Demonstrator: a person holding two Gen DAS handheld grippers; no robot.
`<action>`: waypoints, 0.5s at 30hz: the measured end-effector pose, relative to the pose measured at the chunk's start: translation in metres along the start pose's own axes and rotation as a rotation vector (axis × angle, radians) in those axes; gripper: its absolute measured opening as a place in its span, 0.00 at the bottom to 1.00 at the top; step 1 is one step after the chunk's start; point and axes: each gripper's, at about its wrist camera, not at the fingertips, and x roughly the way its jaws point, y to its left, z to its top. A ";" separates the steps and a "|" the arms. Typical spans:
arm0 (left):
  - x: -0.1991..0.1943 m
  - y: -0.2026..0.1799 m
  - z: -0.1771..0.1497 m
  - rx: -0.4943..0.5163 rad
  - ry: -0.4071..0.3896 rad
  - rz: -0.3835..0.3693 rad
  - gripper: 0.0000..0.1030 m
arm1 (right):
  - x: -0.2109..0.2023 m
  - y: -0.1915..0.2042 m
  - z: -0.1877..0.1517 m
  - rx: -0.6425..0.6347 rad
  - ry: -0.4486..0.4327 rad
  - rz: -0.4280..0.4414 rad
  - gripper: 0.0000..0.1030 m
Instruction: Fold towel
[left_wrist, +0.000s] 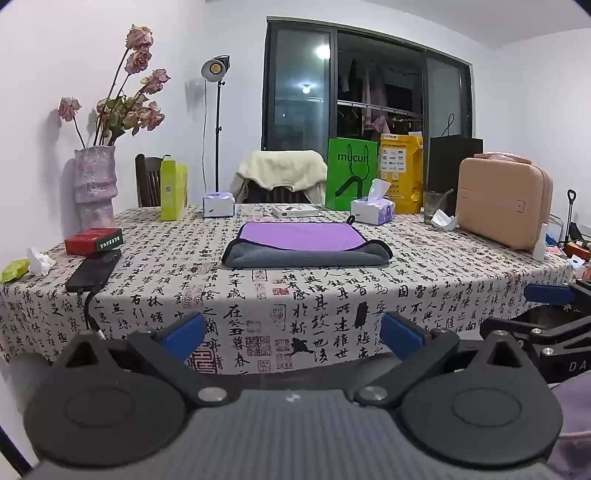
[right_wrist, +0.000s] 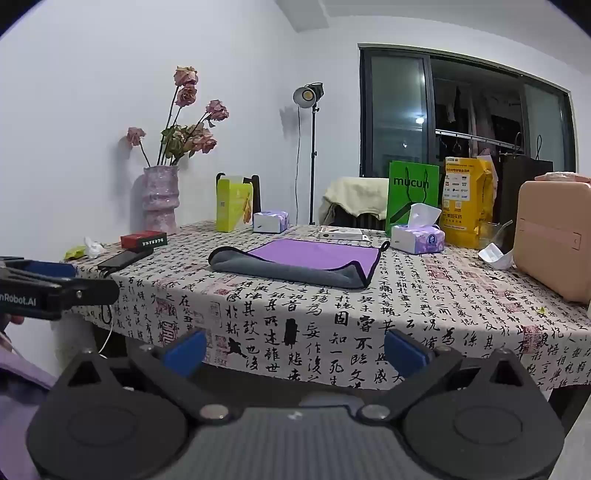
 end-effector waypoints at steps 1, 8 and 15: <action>0.000 0.000 0.000 -0.001 0.000 0.002 1.00 | 0.000 0.000 0.000 -0.001 -0.003 0.000 1.00; -0.001 0.000 -0.003 0.005 0.001 0.003 1.00 | 0.001 0.000 0.000 0.001 -0.005 0.000 1.00; 0.001 -0.001 -0.001 0.009 0.003 0.003 1.00 | 0.001 0.004 -0.002 0.001 -0.011 0.000 1.00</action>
